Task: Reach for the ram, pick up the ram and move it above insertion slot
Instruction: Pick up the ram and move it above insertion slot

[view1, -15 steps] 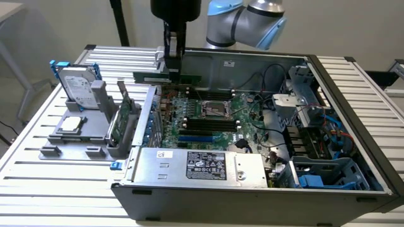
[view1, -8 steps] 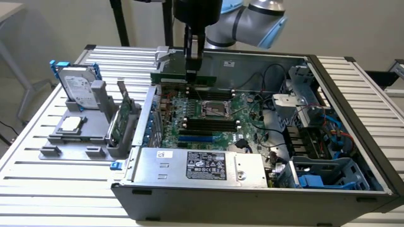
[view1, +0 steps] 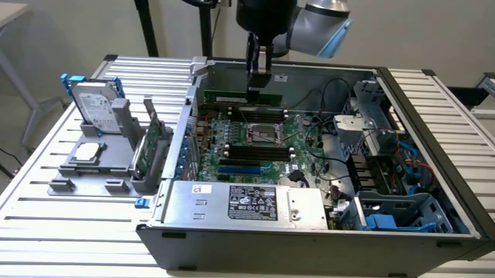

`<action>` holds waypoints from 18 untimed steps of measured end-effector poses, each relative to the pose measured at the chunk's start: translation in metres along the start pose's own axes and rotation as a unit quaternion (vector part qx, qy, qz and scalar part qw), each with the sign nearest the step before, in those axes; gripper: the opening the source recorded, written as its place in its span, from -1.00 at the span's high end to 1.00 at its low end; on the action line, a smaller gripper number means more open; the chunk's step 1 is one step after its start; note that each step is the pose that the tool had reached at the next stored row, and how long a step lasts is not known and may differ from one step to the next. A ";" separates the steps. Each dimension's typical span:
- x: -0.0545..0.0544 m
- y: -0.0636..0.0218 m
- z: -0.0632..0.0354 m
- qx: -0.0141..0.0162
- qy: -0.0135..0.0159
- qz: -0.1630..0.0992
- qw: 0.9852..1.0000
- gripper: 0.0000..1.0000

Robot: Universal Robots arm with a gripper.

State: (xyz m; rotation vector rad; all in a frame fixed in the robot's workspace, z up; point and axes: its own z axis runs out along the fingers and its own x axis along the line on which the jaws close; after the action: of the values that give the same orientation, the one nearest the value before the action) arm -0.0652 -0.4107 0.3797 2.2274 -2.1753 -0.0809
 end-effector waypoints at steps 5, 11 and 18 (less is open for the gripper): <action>-0.008 -0.0117 0.0008 0.000 0.000 0.000 1.000 0.75; -0.018 -0.0210 0.0025 0.000 -0.002 0.000 1.000 0.75; -0.030 -0.0288 0.0042 0.001 -0.004 0.000 1.000 0.75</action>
State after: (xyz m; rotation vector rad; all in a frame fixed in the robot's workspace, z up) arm -0.0373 -0.3802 0.3745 2.2325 -2.1799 -0.0874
